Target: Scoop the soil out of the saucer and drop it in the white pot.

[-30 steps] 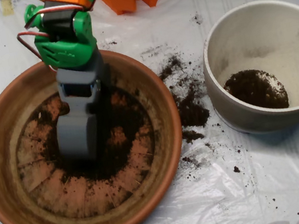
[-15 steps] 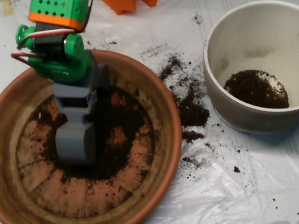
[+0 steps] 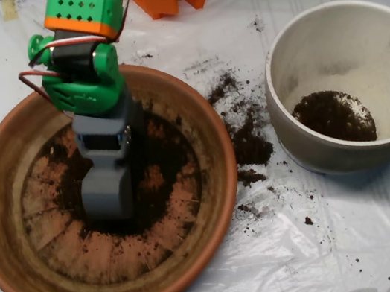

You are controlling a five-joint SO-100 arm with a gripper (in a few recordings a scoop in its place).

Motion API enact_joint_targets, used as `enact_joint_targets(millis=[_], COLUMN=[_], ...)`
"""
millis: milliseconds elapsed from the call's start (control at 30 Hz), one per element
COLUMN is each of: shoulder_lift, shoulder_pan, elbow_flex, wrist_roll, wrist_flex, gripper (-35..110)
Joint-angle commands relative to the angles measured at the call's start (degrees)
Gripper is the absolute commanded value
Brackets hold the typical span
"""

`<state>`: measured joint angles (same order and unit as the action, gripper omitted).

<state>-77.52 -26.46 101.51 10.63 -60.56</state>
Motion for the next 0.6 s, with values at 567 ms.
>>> enact_joint_targets(millis=[567], shoulder_lift=[-12.0], shoulder_pan=[0.2], elbow_flex=[3.3], wrist_roll=[-0.7], wrist_flex=[9.1], gripper=[0])
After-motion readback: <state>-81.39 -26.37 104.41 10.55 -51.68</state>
